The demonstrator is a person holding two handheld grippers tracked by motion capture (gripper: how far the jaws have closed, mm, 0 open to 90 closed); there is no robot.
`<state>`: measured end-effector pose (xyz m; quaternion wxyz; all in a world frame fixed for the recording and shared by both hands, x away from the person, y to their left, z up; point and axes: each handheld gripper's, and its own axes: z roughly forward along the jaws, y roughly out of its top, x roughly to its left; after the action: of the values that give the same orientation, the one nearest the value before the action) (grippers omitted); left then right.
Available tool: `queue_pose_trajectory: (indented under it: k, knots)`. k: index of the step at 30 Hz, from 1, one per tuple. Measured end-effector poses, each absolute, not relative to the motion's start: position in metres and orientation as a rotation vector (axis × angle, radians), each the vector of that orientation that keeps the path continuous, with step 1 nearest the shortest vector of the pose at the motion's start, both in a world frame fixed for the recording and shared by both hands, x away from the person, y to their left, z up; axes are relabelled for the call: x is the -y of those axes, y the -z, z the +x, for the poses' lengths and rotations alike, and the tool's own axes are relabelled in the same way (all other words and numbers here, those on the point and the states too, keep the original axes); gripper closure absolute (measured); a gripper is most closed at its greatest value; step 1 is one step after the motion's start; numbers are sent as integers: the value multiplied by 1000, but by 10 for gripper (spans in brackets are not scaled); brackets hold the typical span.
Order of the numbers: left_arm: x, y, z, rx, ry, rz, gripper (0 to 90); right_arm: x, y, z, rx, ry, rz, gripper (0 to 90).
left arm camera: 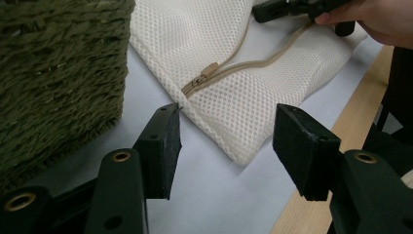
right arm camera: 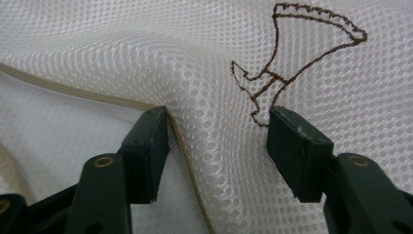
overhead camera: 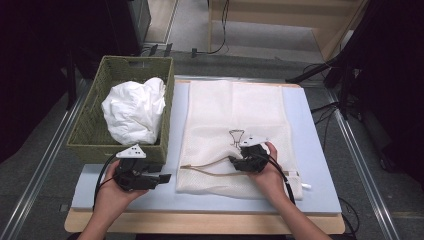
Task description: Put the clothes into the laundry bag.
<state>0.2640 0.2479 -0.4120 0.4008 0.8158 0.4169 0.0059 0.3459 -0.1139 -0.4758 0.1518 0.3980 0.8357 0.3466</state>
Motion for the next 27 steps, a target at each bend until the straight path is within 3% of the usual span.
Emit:
queue_pose_trajectory:
  k: [5, 12, 27]
  knots:
    - [-249, 412, 263, -1062, -17, 2062, 443, 112, 474, 349, -2403, -1010, 1134, 657]
    - [-249, 413, 263, -1060, -10, 2067, 444, 117, 470, 352, -2434, -1014, 1184, 843]
    - [-251, 412, 264, -1084, -12, 2062, 446, 133, 433, 353, -2446, -1169, 1228, 842]
